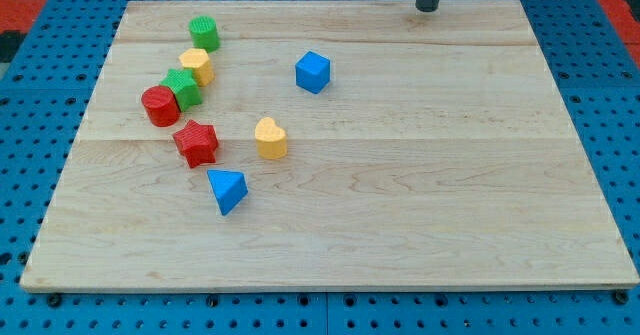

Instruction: Slide the blue triangle to the blue cube

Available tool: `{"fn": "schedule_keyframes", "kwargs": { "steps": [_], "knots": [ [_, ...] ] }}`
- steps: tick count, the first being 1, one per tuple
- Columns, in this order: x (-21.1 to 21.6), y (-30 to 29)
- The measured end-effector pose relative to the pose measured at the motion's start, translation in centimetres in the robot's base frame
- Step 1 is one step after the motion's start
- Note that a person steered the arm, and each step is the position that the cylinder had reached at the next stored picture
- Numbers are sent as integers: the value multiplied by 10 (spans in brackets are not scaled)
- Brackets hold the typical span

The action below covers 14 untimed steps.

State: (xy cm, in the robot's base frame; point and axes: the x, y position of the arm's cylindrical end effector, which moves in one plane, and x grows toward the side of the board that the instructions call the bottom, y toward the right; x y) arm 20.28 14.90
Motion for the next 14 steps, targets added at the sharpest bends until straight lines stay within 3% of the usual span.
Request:
{"fn": "schedule_keyframes", "kwargs": {
  "steps": [3, 4, 6, 8, 9, 10, 11, 12, 13, 14],
  "knots": [
    [12, 8],
    [28, 7],
    [94, -77],
    [120, -76],
    [158, -69],
    [279, -67],
    [368, -146],
    [404, -275],
    [369, -336],
    [332, -306]
  ]
}}
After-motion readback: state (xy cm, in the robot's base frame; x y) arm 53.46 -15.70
